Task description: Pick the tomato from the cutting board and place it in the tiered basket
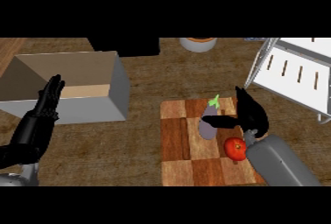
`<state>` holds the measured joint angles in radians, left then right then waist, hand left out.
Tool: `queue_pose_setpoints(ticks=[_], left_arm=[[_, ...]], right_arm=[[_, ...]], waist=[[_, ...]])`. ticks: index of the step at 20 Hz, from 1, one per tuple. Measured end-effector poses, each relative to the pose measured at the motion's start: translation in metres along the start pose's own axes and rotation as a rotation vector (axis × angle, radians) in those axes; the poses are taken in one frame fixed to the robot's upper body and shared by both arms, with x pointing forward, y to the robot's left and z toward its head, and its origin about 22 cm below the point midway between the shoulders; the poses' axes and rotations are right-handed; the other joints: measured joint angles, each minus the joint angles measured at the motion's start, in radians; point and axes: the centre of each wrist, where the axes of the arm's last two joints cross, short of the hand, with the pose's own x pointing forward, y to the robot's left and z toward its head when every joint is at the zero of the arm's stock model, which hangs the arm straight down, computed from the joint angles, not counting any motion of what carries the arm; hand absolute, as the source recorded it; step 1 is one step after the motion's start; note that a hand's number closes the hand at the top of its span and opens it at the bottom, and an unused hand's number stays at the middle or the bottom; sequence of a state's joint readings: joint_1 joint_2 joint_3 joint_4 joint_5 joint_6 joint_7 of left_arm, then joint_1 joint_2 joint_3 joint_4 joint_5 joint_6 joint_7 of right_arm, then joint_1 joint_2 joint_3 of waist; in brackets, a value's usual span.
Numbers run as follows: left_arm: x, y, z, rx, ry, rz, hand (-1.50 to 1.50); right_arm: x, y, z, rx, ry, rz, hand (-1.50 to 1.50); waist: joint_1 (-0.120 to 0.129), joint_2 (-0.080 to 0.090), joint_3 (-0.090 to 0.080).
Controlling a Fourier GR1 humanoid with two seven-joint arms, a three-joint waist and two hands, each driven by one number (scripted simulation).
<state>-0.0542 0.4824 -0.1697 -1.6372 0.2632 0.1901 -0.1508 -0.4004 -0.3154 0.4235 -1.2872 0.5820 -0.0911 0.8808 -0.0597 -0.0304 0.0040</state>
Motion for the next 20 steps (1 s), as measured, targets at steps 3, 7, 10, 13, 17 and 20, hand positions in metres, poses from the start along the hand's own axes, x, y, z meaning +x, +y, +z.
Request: queue_pose_setpoints(ticks=[3, 7, 10, 13, 17, 20], left_arm=[[-0.001, 0.0, 0.001, -0.005, 0.005, 0.004, 0.0], [-0.003, -0.001, 0.001, 0.0, 0.007, 0.011, 0.0], [-0.004, -0.001, 0.002, 0.002, 0.004, 0.007, 0.0], [-0.003, 0.0, 0.002, 0.005, 0.003, 0.008, 0.0], [-0.003, -0.002, 0.0, 0.0, -0.001, 0.011, 0.0], [-0.003, -0.004, 0.0, -0.006, -0.005, 0.008, 0.0]], right_arm=[[0.028, -0.008, 0.015, 0.024, 0.027, 0.051, -1.5], [0.048, -0.022, 0.031, -0.022, 0.017, 0.079, -1.5], [0.047, -0.024, 0.034, -0.04, 0.041, 0.118, -1.5], [0.038, -0.018, 0.034, -0.024, 0.085, 0.152, -1.5], [0.033, -0.008, 0.037, 0.004, 0.118, 0.153, -1.5], [0.029, -0.005, 0.041, 0.018, 0.125, 0.138, -1.5]], waist=[[0.0, -0.002, 0.004], [-0.005, -0.003, 0.009], [-0.009, -0.001, 0.012], [-0.011, 0.002, 0.013], [-0.008, 0.006, 0.015], [-0.004, 0.007, 0.017]])
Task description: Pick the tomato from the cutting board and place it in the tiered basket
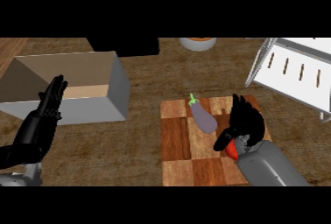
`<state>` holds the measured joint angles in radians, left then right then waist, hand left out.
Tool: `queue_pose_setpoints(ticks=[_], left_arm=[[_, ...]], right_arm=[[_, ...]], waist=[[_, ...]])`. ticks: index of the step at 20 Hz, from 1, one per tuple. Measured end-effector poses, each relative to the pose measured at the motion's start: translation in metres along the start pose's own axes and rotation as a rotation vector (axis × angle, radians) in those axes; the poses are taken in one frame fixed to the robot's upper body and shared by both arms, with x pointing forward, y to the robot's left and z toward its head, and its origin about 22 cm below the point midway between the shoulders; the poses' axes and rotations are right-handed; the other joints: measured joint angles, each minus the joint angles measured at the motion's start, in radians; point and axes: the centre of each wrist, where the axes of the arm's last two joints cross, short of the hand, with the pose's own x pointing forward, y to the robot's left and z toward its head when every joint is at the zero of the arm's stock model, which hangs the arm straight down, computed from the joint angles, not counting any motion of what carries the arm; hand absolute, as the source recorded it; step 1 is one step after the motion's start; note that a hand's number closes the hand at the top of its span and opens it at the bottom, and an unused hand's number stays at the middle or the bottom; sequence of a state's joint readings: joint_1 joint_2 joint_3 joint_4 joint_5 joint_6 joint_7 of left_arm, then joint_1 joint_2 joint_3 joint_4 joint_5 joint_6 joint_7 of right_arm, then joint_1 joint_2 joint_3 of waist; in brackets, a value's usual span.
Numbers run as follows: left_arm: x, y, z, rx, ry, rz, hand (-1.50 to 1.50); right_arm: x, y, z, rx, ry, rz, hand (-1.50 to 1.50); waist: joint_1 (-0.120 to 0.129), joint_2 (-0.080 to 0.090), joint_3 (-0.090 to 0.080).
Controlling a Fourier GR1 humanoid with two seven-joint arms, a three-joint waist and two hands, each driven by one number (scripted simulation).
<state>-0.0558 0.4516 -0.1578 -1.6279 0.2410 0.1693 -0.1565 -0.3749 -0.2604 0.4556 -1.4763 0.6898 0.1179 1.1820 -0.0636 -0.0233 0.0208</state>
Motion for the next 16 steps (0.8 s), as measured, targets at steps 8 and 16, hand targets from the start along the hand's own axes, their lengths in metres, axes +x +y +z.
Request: queue_pose_setpoints(ticks=[8, 16], left_arm=[[-0.001, -0.003, -0.002, -0.002, -0.011, 0.006, 0.0], [0.001, -0.004, -0.004, -0.023, -0.004, 0.014, 0.0]], right_arm=[[-0.018, 0.011, -0.003, 0.006, 0.06, -0.005, -1.5], [-0.041, 0.024, -0.003, 0.027, 0.114, -0.017, -1.5]], waist=[[0.005, 0.002, 0.001], [0.012, 0.003, 0.001]])
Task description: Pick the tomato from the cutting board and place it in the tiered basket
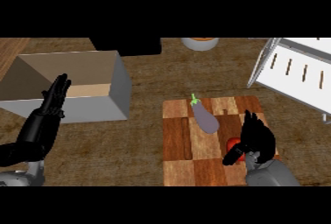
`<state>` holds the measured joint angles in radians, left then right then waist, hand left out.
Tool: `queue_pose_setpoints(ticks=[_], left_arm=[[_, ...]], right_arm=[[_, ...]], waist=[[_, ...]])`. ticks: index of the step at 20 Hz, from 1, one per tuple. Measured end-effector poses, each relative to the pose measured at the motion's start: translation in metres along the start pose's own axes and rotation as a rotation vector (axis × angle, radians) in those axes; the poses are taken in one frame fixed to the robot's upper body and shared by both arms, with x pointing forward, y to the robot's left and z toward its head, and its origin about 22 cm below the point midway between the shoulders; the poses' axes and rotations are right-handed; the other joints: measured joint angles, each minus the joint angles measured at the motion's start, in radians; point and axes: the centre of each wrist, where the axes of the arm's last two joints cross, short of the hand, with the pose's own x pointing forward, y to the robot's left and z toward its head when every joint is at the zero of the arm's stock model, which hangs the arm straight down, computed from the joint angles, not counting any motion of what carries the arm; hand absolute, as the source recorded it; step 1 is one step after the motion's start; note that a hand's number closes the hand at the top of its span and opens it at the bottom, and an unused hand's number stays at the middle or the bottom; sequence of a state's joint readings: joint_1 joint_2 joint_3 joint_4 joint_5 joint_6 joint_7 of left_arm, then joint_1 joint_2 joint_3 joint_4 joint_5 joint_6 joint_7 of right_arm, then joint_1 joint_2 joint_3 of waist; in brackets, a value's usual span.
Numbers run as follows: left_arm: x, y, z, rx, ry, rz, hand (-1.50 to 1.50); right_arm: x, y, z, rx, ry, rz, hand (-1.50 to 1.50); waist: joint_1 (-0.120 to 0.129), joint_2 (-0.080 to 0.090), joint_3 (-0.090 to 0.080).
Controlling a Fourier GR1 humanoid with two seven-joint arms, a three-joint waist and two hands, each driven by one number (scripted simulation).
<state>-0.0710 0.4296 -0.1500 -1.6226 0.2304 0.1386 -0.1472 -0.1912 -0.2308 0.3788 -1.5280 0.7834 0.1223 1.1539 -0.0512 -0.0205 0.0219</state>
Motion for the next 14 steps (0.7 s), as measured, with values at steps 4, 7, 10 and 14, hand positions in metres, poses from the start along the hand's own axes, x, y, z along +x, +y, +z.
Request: queue_pose_setpoints(ticks=[4, 7, 10, 14], left_arm=[[0.0, -0.004, -0.003, -0.004, -0.006, -0.004, 0.0], [-0.001, -0.006, -0.003, -0.006, -0.012, -0.004, 0.0], [-0.001, -0.006, -0.004, -0.009, -0.013, 0.001, 0.0], [-0.002, -0.01, -0.007, -0.011, -0.015, -0.003, 0.0]], right_arm=[[-0.004, 0.008, 0.001, 0.013, 0.012, -0.004, -1.5], [-0.008, 0.013, 0.002, 0.019, 0.023, -0.007, -1.5], [-0.012, 0.016, 0.003, 0.02, 0.025, -0.022, 1.5], [-0.008, 0.012, 0.007, -0.03, -0.021, -0.051, 1.5]], waist=[[0.008, 0.002, 0.001], [0.014, 0.001, 0.0], [0.018, 0.0, -0.002], [0.022, 0.0, 0.0]])
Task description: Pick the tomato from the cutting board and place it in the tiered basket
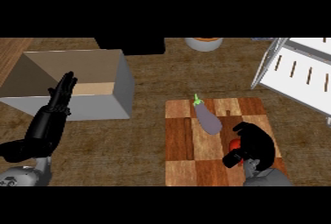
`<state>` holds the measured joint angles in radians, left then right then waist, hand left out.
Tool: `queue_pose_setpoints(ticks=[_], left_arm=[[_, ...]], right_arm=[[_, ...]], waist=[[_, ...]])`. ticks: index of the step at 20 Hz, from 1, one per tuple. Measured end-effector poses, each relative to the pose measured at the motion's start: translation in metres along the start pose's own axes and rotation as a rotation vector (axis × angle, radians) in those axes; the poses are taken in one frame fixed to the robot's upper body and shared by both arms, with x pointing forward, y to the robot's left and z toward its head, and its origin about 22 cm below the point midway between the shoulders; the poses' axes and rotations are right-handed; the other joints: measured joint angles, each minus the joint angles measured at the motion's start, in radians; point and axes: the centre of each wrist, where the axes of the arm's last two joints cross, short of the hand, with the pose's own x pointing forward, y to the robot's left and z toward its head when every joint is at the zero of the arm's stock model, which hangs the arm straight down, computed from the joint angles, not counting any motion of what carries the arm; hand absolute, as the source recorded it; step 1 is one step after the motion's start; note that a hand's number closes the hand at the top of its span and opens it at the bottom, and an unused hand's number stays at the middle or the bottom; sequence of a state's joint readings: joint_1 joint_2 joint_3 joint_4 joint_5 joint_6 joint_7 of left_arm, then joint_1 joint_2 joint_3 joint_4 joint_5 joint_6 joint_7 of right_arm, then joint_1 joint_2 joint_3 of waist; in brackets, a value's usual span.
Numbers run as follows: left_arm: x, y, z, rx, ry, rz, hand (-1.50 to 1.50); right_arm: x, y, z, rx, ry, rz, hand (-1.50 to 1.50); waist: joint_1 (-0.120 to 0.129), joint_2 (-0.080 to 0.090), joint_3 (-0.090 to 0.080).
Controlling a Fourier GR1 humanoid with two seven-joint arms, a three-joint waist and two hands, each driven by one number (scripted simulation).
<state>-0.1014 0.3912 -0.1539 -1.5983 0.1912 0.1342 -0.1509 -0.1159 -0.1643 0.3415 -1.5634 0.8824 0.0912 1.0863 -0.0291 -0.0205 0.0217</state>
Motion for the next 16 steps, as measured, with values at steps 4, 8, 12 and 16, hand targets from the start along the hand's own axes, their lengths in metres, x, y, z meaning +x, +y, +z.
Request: queue_pose_setpoints(ticks=[4, 8, 12, 16], left_arm=[[0.0, 0.001, -0.001, -0.015, 0.0, 0.009, 0.0], [0.0, -0.001, -0.002, -0.016, -0.004, 0.006, 0.0], [0.0, 0.001, -0.001, -0.013, 0.005, 0.011, 0.0], [0.001, 0.011, 0.01, 0.025, 0.005, 0.0, 0.0]], right_arm=[[0.002, 0.002, 0.002, -0.033, -0.021, -0.005, 1.5], [0.004, 0.002, 0.002, -0.063, -0.029, -0.011, 1.5], [-0.016, -0.011, -0.01, -0.104, -0.022, -0.001, 1.5], [-0.083, -0.047, -0.045, -0.16, 0.019, 0.049, 1.5]], waist=[[0.005, 0.001, 0.001], [0.011, 0.002, 0.001], [0.001, 0.001, 0.001], [-0.045, 0.001, 0.005]])
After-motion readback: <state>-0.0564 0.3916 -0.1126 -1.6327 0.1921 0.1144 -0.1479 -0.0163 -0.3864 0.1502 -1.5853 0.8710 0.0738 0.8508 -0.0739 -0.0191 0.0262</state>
